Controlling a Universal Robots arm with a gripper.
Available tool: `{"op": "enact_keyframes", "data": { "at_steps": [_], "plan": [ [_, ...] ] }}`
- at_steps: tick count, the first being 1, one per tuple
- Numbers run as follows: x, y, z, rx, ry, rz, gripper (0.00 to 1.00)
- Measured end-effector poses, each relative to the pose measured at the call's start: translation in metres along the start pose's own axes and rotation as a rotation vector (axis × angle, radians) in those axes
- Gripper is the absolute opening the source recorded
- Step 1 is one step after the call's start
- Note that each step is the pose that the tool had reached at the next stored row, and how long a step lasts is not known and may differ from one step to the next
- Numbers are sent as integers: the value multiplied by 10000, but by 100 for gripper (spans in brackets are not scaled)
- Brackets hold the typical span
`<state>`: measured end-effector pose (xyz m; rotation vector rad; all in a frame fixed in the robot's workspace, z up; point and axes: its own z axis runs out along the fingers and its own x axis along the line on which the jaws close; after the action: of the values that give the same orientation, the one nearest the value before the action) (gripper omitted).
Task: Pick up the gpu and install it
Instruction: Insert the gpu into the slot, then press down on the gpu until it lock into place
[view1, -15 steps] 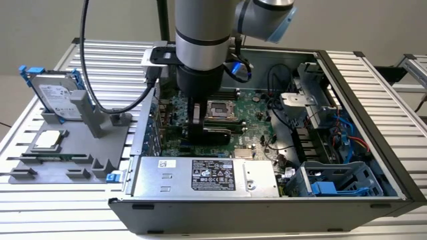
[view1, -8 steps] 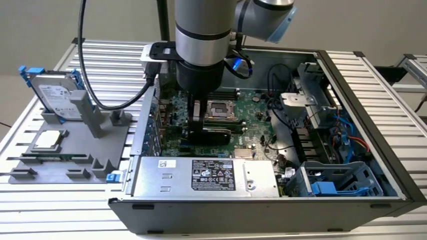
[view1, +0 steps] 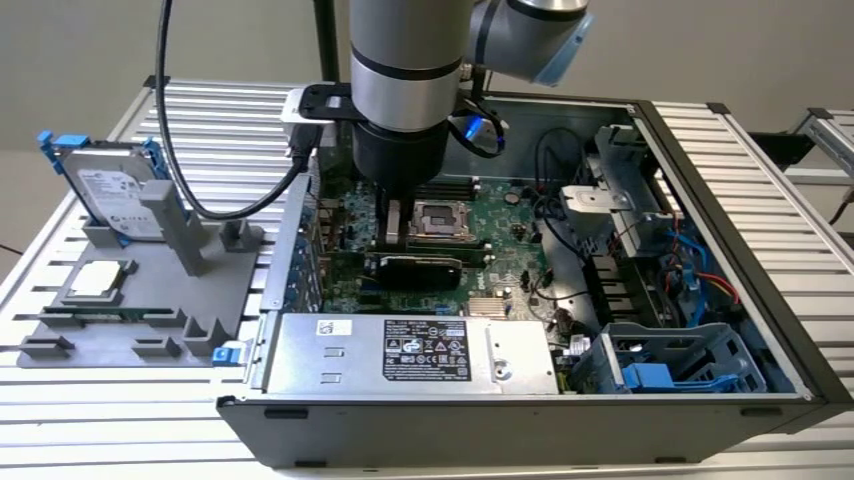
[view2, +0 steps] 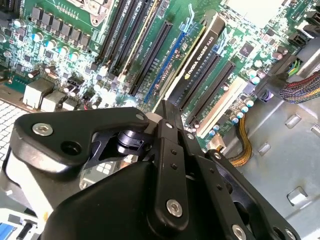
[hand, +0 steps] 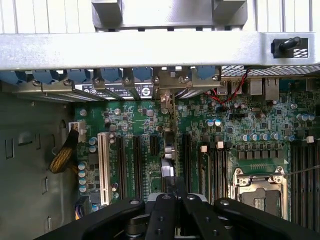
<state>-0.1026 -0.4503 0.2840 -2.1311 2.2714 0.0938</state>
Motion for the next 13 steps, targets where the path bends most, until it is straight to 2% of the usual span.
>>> {"op": "enact_keyframes", "data": {
  "at_steps": [13],
  "plan": [
    [0,0,0,0,0,5,0]
  ]
}}
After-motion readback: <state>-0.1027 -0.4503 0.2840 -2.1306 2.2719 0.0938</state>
